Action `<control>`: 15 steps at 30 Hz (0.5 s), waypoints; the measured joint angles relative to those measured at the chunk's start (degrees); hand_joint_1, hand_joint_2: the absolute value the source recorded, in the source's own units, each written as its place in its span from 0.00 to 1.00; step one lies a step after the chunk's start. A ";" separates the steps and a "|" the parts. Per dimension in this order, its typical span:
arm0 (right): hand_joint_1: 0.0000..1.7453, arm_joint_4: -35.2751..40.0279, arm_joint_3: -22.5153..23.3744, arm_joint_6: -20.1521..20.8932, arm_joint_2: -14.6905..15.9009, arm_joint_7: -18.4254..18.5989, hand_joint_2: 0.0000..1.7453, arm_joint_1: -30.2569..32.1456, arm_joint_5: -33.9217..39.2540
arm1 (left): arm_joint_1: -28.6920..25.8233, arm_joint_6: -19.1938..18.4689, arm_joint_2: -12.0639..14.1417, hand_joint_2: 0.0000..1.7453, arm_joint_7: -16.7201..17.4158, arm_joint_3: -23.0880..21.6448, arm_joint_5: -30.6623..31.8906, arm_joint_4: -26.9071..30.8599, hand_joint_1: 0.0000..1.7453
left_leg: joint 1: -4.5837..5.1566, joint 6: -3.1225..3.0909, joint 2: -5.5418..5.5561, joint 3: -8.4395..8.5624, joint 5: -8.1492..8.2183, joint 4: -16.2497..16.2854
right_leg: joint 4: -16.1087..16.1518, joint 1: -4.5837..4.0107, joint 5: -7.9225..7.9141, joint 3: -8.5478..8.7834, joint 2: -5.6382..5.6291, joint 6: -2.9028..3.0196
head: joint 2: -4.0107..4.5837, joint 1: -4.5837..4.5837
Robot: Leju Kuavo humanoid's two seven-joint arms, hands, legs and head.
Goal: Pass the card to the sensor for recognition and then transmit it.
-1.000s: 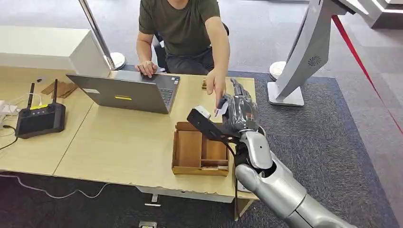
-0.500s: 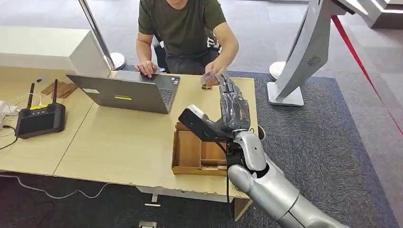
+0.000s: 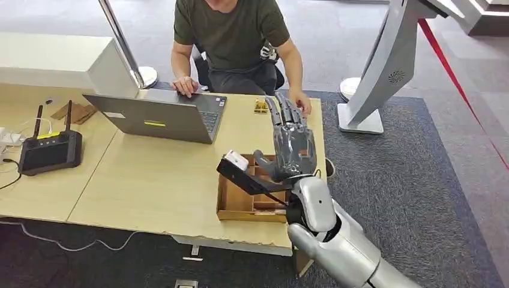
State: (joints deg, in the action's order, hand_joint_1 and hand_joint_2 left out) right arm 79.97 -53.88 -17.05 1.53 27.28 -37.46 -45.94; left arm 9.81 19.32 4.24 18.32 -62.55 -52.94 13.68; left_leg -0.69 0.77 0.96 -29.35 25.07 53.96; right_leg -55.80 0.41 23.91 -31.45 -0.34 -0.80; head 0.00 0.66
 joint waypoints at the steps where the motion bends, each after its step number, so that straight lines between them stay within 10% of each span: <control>1: 0.00 1.01 0.02 0.53 0.33 0.09 1.00 0.41 -0.55 | -0.14 0.00 0.00 1.00 -0.24 0.00 -0.15 0.00 0.00 | 0.00 0.00 -0.01 0.01 0.00 0.00 | 0.01 0.00 0.00 -0.01 -0.01 0.00 | 0.00 0.02; 15: 0.00 22.15 2.95 3.28 10.31 -1.59 1.00 17.97 -6.86 | -3.94 0.20 0.98 1.00 -4.83 0.92 -3.39 -0.22 0.00 | 0.00 0.00 -0.07 0.01 0.08 -0.02 | 0.07 0.01 0.03 0.01 -0.04 0.00 | 0.00 0.02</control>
State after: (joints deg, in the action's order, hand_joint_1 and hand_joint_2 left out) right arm 102.12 -50.93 -13.77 11.84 25.68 -19.49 -52.80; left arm 5.87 19.52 5.22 13.49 -61.64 -56.33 13.46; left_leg -0.69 0.76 0.90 -29.34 25.15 53.94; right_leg -55.73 0.42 23.93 -31.44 -0.38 -0.80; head 0.00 0.68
